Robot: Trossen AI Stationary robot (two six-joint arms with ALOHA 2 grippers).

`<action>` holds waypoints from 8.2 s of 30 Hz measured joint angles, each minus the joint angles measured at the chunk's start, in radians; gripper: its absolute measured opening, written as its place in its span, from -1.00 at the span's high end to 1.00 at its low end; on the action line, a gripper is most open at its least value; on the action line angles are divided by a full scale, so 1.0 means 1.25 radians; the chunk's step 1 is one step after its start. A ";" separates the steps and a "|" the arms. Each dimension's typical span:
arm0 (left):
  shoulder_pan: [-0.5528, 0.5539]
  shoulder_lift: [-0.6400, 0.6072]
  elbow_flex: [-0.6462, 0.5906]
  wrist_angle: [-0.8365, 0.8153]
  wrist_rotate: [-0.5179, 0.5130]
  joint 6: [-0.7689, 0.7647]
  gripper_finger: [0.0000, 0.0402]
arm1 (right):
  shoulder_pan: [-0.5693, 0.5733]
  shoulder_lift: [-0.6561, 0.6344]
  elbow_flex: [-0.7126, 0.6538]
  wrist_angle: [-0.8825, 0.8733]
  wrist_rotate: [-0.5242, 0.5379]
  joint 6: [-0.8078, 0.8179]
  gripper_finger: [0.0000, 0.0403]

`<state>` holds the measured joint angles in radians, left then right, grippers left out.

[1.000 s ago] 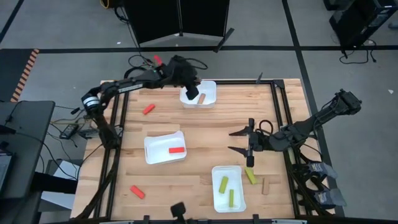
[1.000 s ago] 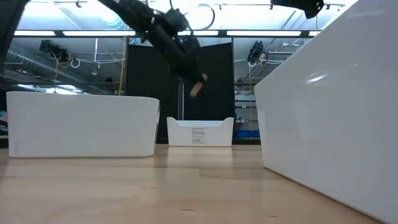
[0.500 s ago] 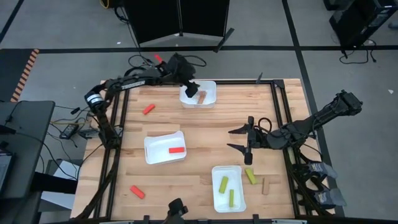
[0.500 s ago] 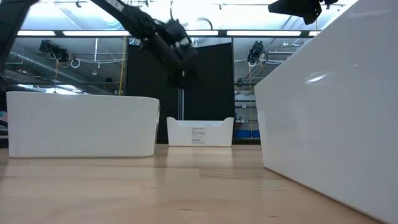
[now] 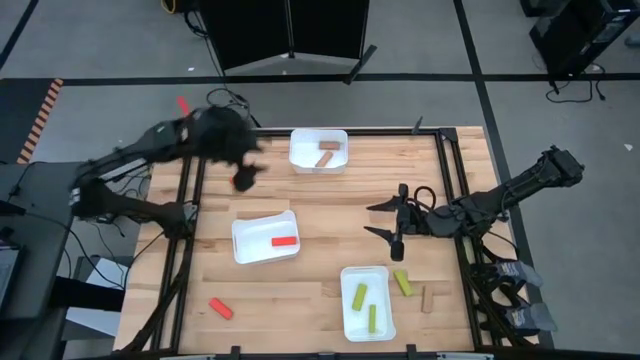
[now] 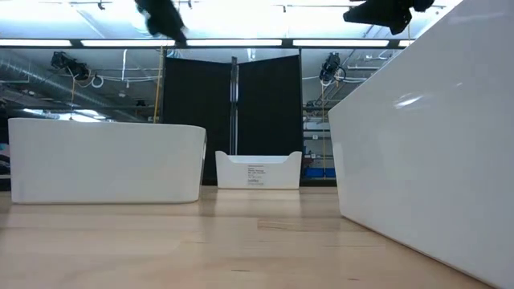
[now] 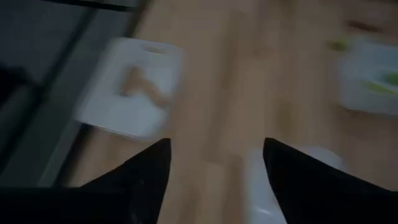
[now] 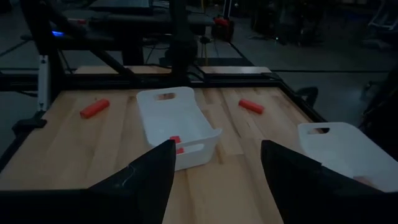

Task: Sort blocks
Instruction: Put the light brown block into the top white bin, then put the top orange block into the middle white bin

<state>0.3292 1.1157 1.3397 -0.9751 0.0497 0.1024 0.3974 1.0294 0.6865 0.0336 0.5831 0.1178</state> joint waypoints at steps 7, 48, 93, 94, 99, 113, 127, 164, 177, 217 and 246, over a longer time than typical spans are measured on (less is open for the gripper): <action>-0.359 -0.064 -0.058 -0.093 -0.095 -0.233 -0.17 | -0.048 0.000 0.000 0.000 -0.001 -0.006 -0.23; -0.835 0.008 -0.068 -0.093 -0.694 -0.587 -0.16 | 0.380 0.324 0.245 -0.923 -0.303 1.359 -0.23; -0.835 0.008 -0.069 -0.093 -0.746 -0.573 -0.16 | 0.468 0.523 0.169 -0.649 -0.457 1.661 -0.21; -0.835 0.008 -0.069 -0.093 -0.746 -0.573 -0.16 | 0.468 0.519 0.158 -0.637 -0.456 1.658 -0.20; -0.835 0.008 -0.069 -0.093 -0.746 -0.573 -0.16 | 0.472 0.518 0.136 -0.629 -0.455 1.646 -0.02; -0.834 0.008 -0.069 -0.092 -0.755 -0.570 -0.16 | 0.484 0.499 0.184 -0.845 -0.389 1.601 0.43; -0.817 0.008 -0.069 -0.057 -0.836 -0.578 -0.16 | 0.212 0.299 0.237 -0.991 0.121 1.269 0.43; -0.197 -0.074 -0.242 0.149 -0.599 -0.454 -0.16 | -0.719 0.651 0.499 -0.002 -0.395 0.087 -0.39; 0.319 0.042 -0.292 0.175 -0.234 -0.267 -0.16 | -0.527 0.366 0.397 -0.028 -0.395 -0.058 -0.20; 0.467 0.348 -0.447 0.243 -0.079 -0.004 0.05 | -0.137 0.161 0.283 -0.233 -0.023 0.054 -0.26; 0.035 -0.089 -0.369 0.085 0.153 -0.077 0.52 | -0.108 0.161 0.283 -0.189 -0.021 0.050 -0.23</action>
<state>0.3736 1.0045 0.8781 -0.8687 0.2409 0.0061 0.2621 1.2304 1.0401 -0.2028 0.5571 0.1799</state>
